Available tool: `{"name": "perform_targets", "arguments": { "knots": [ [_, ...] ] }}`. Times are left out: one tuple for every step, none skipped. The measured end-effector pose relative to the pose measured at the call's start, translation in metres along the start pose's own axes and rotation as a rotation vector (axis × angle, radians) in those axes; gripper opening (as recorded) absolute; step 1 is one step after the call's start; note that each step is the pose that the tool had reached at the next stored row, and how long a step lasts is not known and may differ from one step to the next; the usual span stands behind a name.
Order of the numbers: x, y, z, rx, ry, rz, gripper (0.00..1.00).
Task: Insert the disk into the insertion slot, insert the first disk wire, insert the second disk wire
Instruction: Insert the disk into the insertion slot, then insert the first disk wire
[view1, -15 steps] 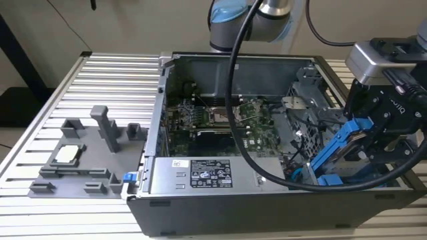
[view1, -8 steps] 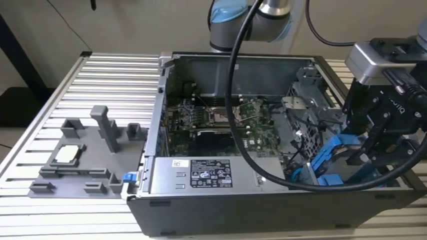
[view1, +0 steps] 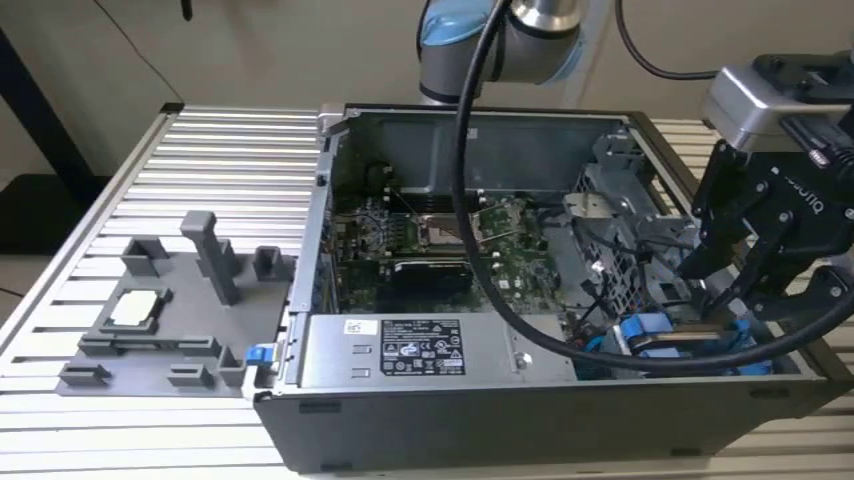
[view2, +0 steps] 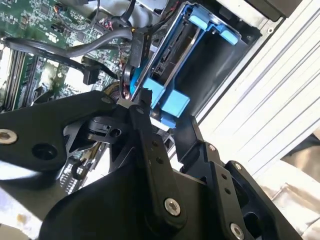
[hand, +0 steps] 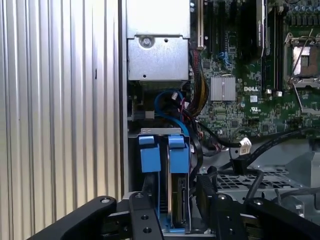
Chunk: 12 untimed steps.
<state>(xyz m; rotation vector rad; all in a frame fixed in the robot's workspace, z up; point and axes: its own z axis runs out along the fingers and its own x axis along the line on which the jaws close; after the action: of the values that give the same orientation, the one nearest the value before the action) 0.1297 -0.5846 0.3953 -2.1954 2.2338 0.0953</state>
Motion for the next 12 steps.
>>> {"name": "perform_targets", "arguments": {
  "knots": [
    [-0.0002, 0.0002, -0.0045, 0.0, -0.0001, 0.0, 0.47],
    [-0.0004, 0.0003, -0.0091, 0.0001, 0.0, 0.0, 0.47],
    [-0.0006, 0.0005, -0.0129, 0.0, 0.0001, 0.0, 0.47],
    [-0.0007, 0.0005, -0.0151, 0.0001, 0.0001, 0.0, 0.47],
    [-0.0008, 0.0006, -0.0165, 0.0, -0.0001, 0.0, 0.47],
    [-0.0008, 0.0006, -0.0172, 0.0, -0.0003, 0.0, 0.47],
    [-0.0008, 0.0006, -0.0179, 0.0, -0.0004, 0.0, 0.47],
    [-0.0009, 0.0007, -0.0184, 0.0, -0.0007, 0.0, 0.47],
    [-0.0009, 0.0007, -0.0186, 0.0002, -0.0021, 0.0, 0.47],
    [-0.0009, 0.0006, -0.0186, 0.0014, -0.0083, -0.001, 0.47],
    [-0.001, 0.0008, -0.0187, 0.0055, -0.0205, -0.004, 0.47],
    [-0.001, 0.0008, -0.0186, 0.0124, -0.0302, -0.007, 0.47]
  ]
}}
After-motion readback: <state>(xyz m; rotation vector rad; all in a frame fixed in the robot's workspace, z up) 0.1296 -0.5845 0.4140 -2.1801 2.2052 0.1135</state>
